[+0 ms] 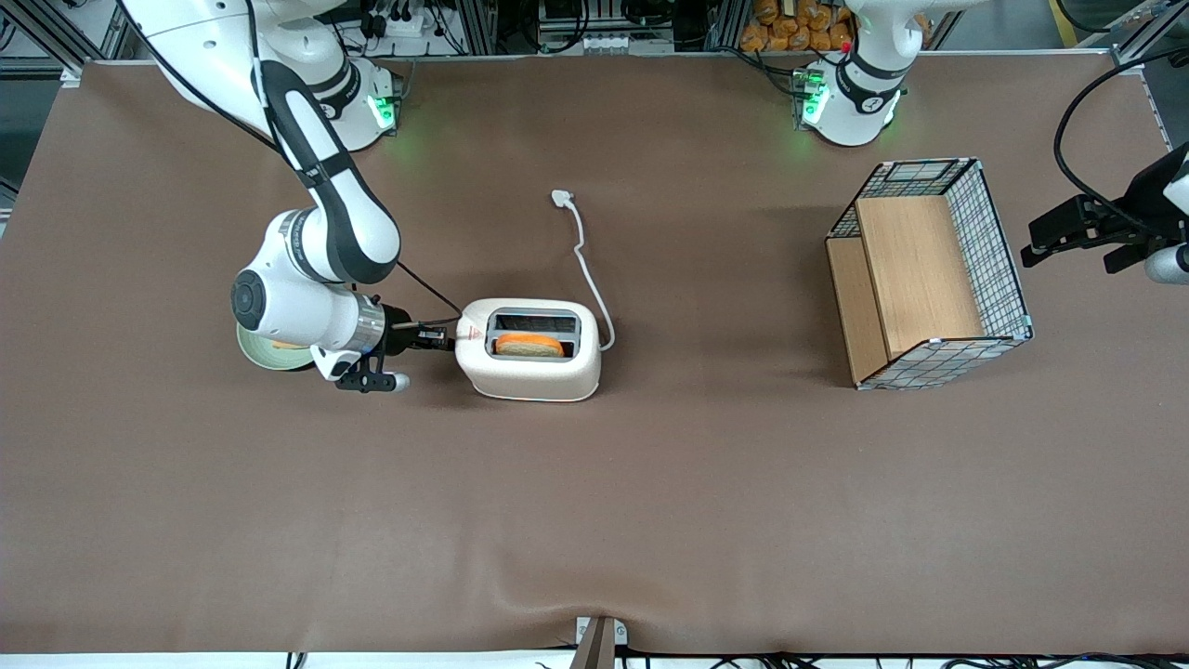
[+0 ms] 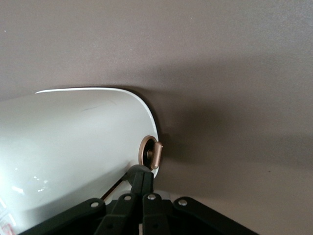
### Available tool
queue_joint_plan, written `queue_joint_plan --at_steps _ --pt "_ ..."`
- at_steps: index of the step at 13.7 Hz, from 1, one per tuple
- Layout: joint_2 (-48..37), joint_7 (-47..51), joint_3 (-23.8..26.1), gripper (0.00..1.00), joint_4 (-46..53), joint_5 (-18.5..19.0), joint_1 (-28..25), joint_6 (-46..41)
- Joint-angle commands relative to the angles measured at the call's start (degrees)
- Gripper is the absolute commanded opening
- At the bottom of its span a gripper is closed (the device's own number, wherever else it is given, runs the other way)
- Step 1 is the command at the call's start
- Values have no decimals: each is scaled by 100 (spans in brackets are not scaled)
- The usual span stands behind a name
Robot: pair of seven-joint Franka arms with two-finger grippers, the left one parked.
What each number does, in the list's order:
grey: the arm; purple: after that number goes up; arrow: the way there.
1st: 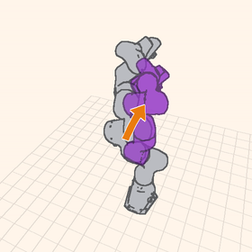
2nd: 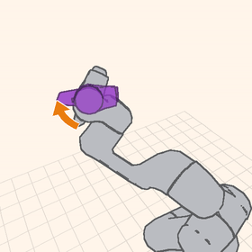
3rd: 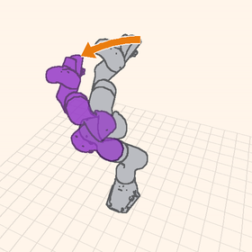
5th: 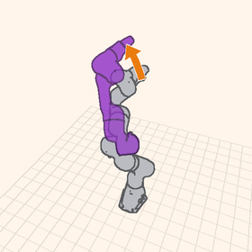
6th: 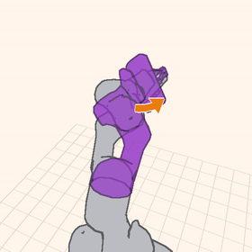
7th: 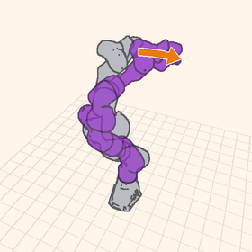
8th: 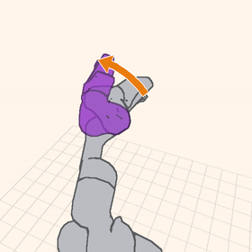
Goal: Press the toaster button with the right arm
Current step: 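Hold the toaster lever pressed down with the right gripper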
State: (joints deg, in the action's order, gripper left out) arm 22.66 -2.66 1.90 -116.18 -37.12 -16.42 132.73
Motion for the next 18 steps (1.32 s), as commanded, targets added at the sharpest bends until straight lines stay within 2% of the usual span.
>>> queue_joint_plan --at_steps 1,5,18 --pt "309 -262 12 0 -36 -314 -230 315" --pt "354 -446 12 0 -36 -427 -204 333" --pt "380 -446 12 0 -36 -437 -212 333"
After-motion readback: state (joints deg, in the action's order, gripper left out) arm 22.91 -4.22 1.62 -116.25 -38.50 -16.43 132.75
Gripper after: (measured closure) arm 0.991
